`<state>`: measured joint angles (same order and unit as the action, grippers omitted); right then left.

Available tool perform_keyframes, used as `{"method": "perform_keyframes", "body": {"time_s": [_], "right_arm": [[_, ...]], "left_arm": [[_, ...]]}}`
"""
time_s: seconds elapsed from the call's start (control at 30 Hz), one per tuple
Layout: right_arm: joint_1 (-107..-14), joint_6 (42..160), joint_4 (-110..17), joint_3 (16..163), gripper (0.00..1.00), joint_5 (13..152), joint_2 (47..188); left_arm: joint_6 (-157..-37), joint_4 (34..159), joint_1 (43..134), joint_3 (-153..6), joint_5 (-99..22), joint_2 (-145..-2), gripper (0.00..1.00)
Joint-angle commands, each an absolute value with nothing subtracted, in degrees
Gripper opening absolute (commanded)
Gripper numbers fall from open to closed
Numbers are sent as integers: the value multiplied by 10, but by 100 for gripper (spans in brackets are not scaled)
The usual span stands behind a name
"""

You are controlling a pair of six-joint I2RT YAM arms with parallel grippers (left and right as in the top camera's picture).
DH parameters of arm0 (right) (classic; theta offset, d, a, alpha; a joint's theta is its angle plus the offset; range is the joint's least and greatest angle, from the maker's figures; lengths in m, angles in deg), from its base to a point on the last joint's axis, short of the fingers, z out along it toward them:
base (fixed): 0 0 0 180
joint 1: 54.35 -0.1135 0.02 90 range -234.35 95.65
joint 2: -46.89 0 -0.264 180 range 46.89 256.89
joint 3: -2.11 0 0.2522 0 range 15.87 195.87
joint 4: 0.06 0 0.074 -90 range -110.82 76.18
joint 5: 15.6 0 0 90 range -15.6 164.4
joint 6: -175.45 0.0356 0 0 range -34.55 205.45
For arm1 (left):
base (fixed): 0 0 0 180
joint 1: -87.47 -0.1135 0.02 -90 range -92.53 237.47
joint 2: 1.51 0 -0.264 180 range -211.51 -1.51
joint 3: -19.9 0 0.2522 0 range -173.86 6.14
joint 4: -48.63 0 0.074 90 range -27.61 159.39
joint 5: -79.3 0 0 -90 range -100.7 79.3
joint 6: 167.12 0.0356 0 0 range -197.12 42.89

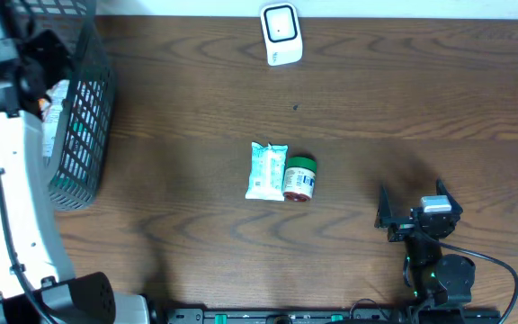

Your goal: Scan the item barcode

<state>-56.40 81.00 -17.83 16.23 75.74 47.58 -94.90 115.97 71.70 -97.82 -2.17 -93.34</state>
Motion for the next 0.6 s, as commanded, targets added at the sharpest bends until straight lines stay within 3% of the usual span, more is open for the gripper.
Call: {"method": "perform_keyframes", "body": {"time_s": [0.0,0.2,0.57], "right_arm": [[-558,807,-180,162,99,760,473],[-558,807,-180,162,99,760,473],[-558,807,-180,162,99,760,473]], "left_arm": [[-943,1155,689,-979,-40,-939,91],[-935,1129,666,-978,-41,-974,100],[-904,1104,663,-978,-41,-1082,98]]}}
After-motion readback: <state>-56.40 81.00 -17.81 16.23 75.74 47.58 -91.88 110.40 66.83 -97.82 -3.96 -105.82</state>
